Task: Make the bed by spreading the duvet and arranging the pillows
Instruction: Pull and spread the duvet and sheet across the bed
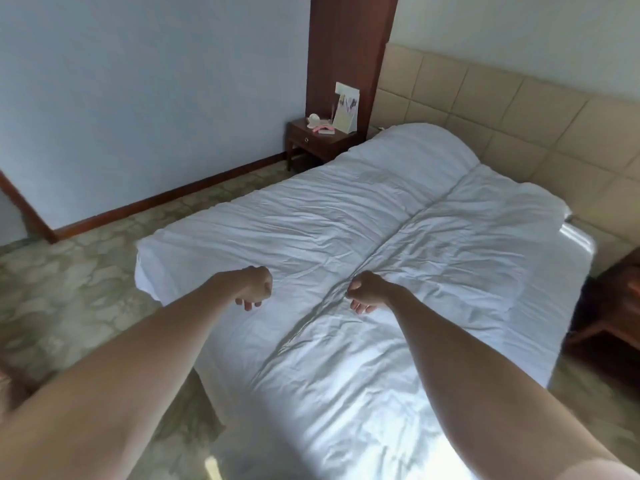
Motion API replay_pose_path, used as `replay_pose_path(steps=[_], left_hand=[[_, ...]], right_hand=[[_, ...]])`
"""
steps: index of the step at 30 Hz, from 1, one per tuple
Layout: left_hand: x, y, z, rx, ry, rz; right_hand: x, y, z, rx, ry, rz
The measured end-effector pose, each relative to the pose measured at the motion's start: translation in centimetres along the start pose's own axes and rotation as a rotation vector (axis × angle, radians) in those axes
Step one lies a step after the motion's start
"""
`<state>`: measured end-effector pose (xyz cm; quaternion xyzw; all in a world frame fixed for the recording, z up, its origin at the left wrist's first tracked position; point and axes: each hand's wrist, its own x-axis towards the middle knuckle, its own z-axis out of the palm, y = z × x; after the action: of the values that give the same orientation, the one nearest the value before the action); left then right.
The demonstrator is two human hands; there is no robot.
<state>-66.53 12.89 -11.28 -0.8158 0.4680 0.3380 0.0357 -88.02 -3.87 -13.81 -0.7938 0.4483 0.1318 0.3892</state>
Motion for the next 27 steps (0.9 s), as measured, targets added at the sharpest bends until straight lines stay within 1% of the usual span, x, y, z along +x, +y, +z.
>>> replay_pose_path(steps=[5,11,15,17,19,22,25,27], left_hand=[[3.6,-2.5,-2.1,0.006,-0.082,0.026],[8.5,-5.4,-5.5,0.077,-0.128,0.074],[12.1,-8.5,-8.5,0.118,-0.155,0.152],[13.3,-11.3,-10.7,0.134,-0.161,0.196],[14.3,-15.2,-13.5,0.145,-0.183,0.207],[16.2,-22.5,-18.2,0.124,-0.181,0.175],[18.1,-30.1,-23.5,0.136,-0.181,0.118],[19.5,-33.9,-26.6,0.140,-0.147,0.082]], right_hand=[[3.8,-2.9,0.4,-0.039,-0.067,0.039],[8.2,-6.7,0.7,-0.005,-0.053,0.105],[11.6,-10.4,1.3,0.061,-0.012,0.180],[13.9,-13.8,2.0,0.089,0.019,0.194],[16.3,-18.0,3.2,0.115,0.016,0.199],[20.2,-25.3,4.9,0.119,-0.018,0.171],[24.2,-32.9,6.1,0.118,0.015,0.120],[26.4,-37.2,6.6,0.120,0.004,0.103]])
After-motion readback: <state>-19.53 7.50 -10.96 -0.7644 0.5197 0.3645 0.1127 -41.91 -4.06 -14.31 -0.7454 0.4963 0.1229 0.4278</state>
